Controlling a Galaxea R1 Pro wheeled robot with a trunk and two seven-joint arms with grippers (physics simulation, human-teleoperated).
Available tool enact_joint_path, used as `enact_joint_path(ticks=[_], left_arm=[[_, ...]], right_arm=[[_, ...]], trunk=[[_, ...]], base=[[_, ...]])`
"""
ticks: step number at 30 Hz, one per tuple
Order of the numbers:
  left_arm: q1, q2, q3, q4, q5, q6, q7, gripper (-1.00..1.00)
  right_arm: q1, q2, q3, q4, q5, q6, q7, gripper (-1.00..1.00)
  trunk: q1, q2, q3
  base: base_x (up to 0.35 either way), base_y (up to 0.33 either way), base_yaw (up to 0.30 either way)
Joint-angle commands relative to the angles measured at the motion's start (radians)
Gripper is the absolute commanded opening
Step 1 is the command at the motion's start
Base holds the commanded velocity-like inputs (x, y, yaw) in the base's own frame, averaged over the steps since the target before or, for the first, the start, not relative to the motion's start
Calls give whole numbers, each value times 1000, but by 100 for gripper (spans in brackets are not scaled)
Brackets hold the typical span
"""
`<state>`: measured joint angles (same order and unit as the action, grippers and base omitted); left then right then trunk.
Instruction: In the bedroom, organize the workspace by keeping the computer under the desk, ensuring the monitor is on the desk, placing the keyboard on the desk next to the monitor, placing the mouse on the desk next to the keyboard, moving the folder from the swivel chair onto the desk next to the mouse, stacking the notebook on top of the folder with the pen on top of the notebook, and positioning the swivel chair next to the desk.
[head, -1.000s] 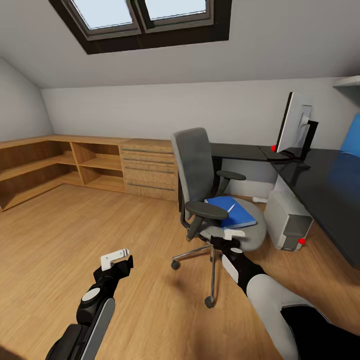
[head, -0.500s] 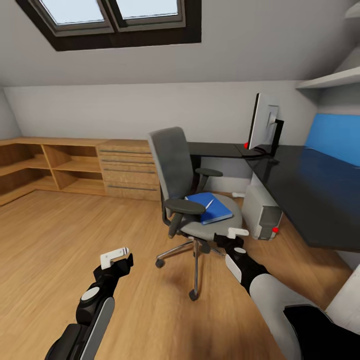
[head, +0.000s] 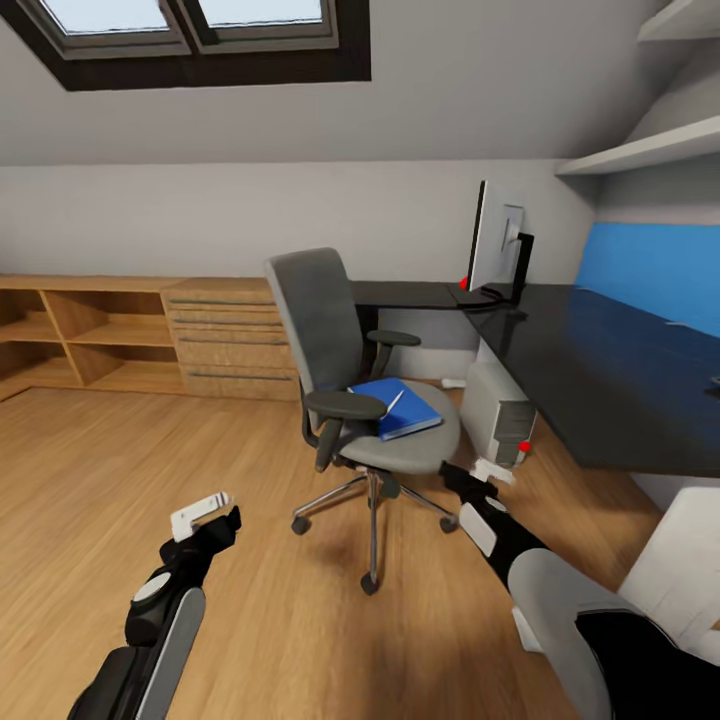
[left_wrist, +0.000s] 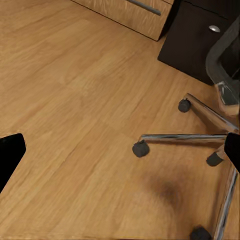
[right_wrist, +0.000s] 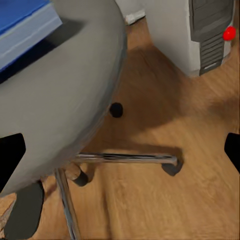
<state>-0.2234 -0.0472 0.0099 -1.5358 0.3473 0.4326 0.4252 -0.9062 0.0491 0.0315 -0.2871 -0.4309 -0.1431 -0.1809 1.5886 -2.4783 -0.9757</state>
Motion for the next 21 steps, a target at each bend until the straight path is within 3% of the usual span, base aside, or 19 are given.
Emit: enact_joint_path(ticks=[1,4,5,9,15,21], left_arm=[[-1,0,16,-1,30,3,6,100],[-1,0,38,-1,56,3,6,100],[-1,2,71,-1,89,3,6,100],[-1,2,81,-1,94,3,6,100],[-1,3,86,-1,96,3,6,100],[-1,3,87,-1,96,3,6,100]], right_arm=[[-1,-2,4,-1,-42,-4,-3,100],[0,-4,5,-3,-96,-4,-3,100],[-1,-6,3,-10,-237,-3,-4,100],[-1,-12,-3,-12,-317,-3,-5,100],[-1,-62,-16,-79,-453,2,-5,100],[-1,-101,-13,-108,-542,4,1,100]], trunk=[[4,-8,-4],[12,-22,-14],[12,-22,-18],[14,-23,-34],[17,-25,-57],[19,-26,-80]], base=[[0,0,-6],[0,0,-4],[0,0,0],[0,0,0],[0,0,0],[0,0,0]])
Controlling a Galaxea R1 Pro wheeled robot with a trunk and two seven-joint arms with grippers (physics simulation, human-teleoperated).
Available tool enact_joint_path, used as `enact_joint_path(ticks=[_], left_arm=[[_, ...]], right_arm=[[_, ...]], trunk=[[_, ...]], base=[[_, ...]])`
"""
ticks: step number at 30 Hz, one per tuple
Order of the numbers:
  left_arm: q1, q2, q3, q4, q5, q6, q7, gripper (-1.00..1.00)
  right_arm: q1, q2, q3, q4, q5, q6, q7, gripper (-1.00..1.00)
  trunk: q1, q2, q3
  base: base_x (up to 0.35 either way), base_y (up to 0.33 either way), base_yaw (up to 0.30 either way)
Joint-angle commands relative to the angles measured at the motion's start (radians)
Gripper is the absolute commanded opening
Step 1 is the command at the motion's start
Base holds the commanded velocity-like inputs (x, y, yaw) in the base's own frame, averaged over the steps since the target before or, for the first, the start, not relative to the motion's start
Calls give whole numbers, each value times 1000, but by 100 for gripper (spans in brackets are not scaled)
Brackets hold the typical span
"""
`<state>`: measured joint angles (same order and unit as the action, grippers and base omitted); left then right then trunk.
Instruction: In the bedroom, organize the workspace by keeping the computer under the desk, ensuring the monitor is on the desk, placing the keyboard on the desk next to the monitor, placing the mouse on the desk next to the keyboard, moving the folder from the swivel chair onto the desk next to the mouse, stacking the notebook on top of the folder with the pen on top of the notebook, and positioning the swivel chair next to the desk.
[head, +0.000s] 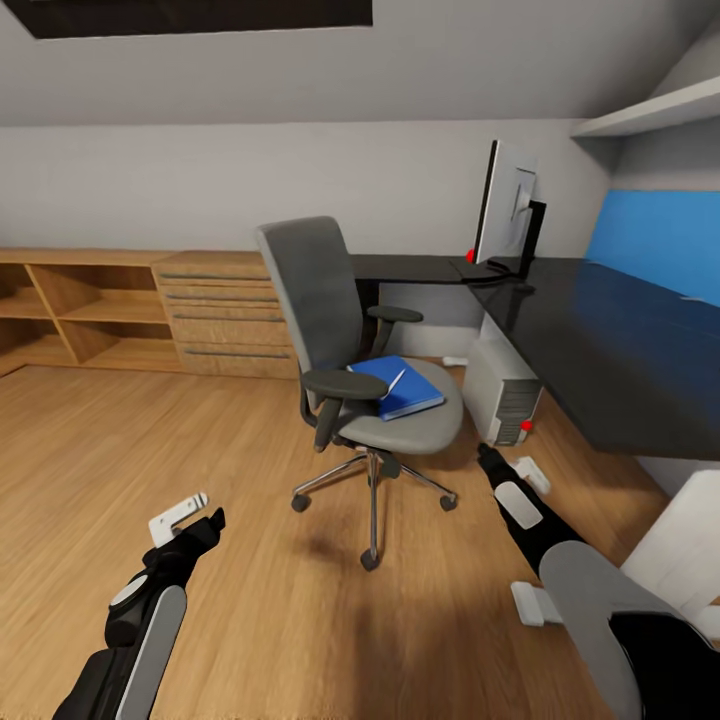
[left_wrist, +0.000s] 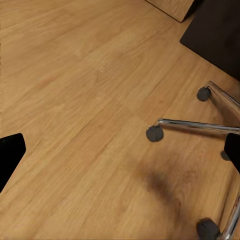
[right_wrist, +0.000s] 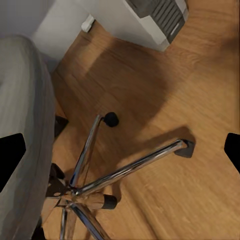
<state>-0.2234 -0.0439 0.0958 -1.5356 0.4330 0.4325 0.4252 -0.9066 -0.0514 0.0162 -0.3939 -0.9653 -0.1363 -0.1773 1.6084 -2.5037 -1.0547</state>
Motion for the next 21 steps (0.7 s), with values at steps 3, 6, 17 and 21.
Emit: enact_joint_path(ticks=[3,6,17,21], left_arm=[[-1,-1,-1,-1,10,3,6,100],[-1,-1,-4,-1,10,3,5,100],[-1,-2,-10,0,4,3,3,100],[-1,-2,-12,0,3,3,2,100]], right_arm=[[0,-6,2,-3,-19,-3,17,100],[-1,-8,3,-3,-21,-3,40,100],[0,-7,7,-12,-20,-5,77,100],[-1,-8,7,-12,-20,-4,77,100]], trunk=[[1,-1,-9],[1,-1,-9],[1,-1,-9],[1,-1,-9]], base=[[0,0,0],[0,0,0],[1,0,0],[119,0,0]])
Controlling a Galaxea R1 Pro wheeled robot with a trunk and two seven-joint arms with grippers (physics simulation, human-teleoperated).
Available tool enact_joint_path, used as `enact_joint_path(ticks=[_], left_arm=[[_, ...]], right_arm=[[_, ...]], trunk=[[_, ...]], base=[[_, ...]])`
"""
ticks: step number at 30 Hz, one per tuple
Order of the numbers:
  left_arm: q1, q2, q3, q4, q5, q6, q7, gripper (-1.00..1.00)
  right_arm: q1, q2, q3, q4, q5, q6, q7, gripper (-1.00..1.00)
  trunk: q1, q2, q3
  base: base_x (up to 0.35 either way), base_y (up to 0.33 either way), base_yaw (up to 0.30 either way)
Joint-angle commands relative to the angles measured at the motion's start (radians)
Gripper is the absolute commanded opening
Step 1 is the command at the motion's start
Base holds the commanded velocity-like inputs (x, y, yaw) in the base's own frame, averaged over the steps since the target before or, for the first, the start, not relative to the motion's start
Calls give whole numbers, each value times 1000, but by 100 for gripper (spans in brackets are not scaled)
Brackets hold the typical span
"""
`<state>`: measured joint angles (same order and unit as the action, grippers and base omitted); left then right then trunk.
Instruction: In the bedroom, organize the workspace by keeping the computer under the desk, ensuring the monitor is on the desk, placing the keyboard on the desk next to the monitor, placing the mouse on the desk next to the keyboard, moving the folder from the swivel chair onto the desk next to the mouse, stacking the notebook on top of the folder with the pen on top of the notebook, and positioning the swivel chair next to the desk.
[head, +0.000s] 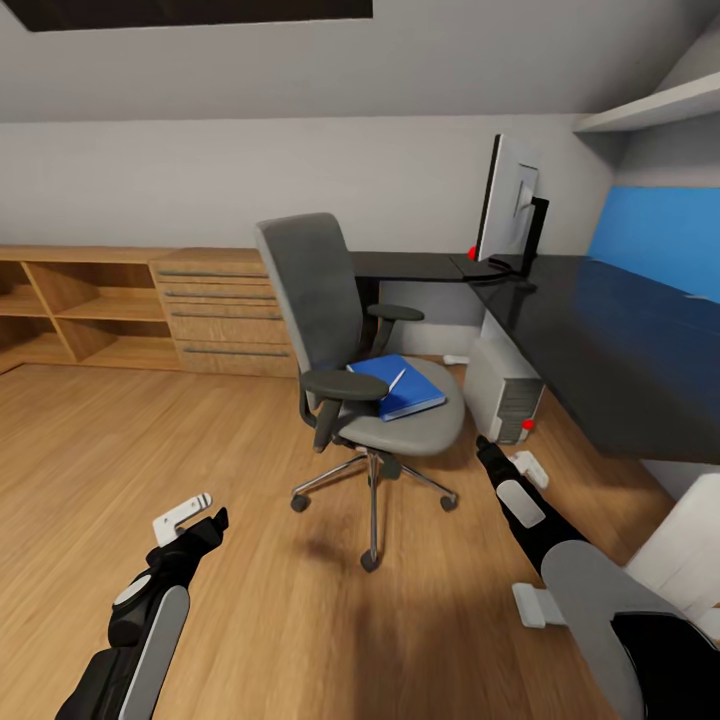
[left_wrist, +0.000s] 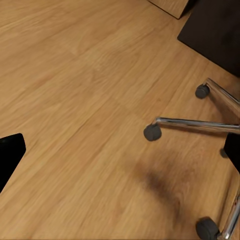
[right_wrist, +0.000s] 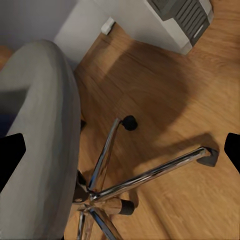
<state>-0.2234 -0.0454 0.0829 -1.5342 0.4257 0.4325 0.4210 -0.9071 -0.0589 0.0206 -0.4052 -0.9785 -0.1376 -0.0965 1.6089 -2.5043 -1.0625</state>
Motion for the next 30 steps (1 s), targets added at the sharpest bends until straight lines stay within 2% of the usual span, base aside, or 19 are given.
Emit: enact_joint_path(ticks=[1,7,30], left_arm=[[-1,1,0,-1,10,5,5,100],[-1,1,0,0,7,5,5,100],[-1,1,0,2,5,3,5,100]], right_arm=[[0,0,2,-3,-6,-3,-3,100],[0,0,1,-2,-6,-3,-3,100],[-1,-2,0,3,-8,-2,-3,100]], trunk=[[0,0,-1],[0,0,-1],[0,0,-1]], base=[[104,0,0],[97,0,0],[239,0,0]])
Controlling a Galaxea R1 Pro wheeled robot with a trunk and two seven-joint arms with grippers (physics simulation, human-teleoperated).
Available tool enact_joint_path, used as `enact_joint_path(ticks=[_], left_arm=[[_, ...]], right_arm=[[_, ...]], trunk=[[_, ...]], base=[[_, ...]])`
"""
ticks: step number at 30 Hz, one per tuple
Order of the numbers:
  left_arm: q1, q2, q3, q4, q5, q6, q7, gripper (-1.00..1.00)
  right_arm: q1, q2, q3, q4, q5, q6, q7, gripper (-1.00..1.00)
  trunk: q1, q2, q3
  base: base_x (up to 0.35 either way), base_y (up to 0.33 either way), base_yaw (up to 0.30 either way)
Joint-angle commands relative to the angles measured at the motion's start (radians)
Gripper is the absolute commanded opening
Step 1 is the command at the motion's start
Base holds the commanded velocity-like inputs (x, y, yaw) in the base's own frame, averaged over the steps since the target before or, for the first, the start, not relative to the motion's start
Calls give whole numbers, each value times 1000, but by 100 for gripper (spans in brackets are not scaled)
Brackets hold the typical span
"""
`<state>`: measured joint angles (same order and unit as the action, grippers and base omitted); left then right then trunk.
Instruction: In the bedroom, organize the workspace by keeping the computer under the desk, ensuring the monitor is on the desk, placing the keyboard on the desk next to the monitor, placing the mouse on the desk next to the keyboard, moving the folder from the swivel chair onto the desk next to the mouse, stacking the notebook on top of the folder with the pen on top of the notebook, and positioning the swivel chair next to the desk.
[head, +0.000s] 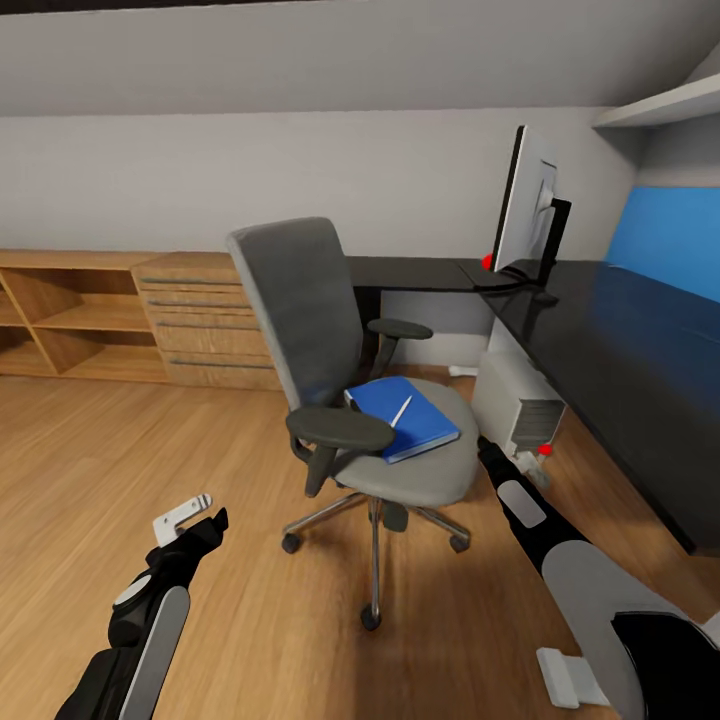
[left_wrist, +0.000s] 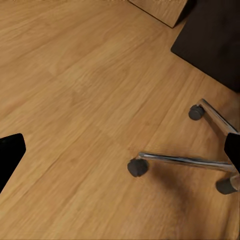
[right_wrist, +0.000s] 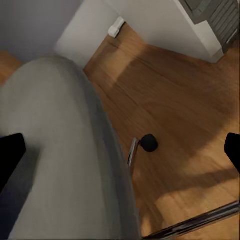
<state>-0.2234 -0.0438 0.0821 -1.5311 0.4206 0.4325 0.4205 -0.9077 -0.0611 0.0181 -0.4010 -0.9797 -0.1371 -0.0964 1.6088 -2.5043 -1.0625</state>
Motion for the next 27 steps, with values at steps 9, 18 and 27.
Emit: enact_joint_path(ticks=[9,18,27], left_arm=[[-1,-1,1,-1,10,2,6,100],[-1,0,1,-1,10,3,6,100],[-1,0,1,-1,10,3,6,100]], right_arm=[[0,0,2,1,-7,-2,-3,100],[0,0,2,3,-8,-1,-3,100],[1,0,2,5,-11,-1,-4,100]], trunk=[[0,0,-1],[0,0,-1],[0,0,-1]], base=[[265,0,0],[77,0,0],[90,0,0]])
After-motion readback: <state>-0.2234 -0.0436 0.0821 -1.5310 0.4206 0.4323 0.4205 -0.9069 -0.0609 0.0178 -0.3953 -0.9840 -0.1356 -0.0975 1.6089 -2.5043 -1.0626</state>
